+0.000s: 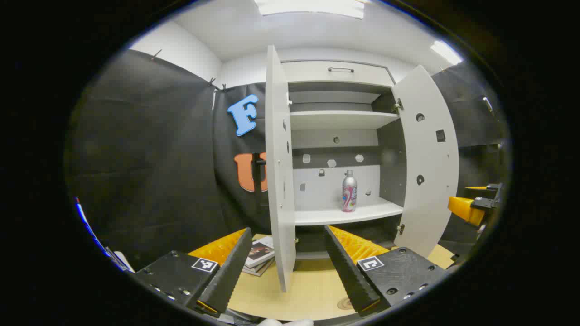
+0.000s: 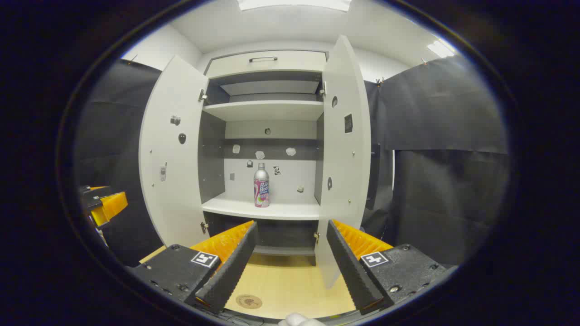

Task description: Grasp the bottle in the cabinet with the left hand and place it on the coaster, then close the right door with the right hand and the left door with the left hand.

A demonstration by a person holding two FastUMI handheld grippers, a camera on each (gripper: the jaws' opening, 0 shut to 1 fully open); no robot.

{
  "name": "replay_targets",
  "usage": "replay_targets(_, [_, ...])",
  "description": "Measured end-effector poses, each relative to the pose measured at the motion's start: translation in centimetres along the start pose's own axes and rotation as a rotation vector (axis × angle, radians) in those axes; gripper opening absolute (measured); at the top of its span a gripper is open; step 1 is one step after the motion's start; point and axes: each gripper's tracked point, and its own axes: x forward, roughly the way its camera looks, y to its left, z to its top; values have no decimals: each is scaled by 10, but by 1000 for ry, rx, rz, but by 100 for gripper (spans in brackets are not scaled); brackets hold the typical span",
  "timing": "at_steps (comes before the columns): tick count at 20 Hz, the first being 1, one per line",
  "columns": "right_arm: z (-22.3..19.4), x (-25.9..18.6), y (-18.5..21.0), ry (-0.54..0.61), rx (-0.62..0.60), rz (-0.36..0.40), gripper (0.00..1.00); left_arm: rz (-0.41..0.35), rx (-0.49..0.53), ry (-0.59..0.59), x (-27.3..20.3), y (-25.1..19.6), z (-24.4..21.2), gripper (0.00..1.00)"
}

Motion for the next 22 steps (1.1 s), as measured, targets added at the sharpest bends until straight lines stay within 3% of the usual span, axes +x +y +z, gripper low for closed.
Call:
replay_targets(14, [5,-6,-5,-9,-30,0,99,-5,15,-6,-3,-10,2,99])
replay_targets(20, [3,-4,-6,0,-27,-15,99,-65,22,-25,27,-34,12,95])
replay_targets(22, [3,-3,-5,9,-26,-6,99,-87,20,-42,47,-49,21,99])
